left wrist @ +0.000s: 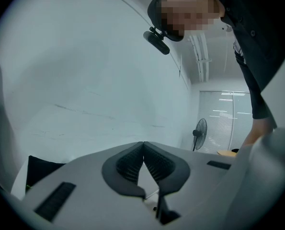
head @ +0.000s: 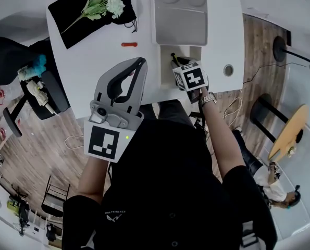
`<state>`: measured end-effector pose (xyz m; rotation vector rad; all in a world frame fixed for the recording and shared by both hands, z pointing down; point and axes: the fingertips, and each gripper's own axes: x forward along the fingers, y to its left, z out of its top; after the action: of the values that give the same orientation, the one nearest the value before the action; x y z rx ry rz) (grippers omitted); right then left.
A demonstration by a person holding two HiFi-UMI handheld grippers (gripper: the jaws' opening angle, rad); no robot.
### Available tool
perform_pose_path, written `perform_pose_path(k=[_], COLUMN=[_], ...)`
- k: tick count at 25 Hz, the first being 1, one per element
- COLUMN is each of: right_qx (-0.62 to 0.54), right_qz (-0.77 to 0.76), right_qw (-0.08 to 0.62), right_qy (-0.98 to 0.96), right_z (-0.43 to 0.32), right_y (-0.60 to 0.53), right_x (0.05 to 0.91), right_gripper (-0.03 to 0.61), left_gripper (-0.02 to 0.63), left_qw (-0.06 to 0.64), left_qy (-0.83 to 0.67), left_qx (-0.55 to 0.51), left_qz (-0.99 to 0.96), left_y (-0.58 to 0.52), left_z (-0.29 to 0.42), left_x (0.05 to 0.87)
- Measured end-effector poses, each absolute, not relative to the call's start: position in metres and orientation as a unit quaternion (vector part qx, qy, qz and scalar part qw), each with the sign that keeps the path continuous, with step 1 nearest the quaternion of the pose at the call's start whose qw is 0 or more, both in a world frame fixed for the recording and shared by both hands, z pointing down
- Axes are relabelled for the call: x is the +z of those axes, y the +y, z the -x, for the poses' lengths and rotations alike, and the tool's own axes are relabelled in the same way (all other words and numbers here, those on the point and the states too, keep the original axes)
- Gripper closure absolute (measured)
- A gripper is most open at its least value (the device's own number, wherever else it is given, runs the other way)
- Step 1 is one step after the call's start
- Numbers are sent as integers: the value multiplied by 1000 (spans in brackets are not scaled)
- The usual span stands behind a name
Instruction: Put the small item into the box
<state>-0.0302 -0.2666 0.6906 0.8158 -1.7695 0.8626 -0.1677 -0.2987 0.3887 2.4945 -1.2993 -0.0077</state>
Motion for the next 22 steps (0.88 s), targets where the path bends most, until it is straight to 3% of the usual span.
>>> perform_pose_path(k=[15, 18, 20, 22], right_qx=[349, 345, 344, 345], right_qz=[-342, -345, -348, -350], right_qw=[447, 430, 413, 395], right_qy=[-749, -760, -768, -776], right_z=[15, 8, 4, 1], right_y=[-259, -255, -254, -253], right_x=[664, 653, 644, 634], right_gripper=[502, 512, 563, 574], left_gripper=[609, 609, 609, 609], left_qw=[152, 150, 149, 148], left_qy=[-459, -460, -462, -465], left_qx=[-5, -5, -5, -4], left_qz=[-876, -875, -874, -873], left_y=[-274, -263, -256, -248], left_z=[148, 137, 130, 123], left_x=[381, 379, 378, 377])
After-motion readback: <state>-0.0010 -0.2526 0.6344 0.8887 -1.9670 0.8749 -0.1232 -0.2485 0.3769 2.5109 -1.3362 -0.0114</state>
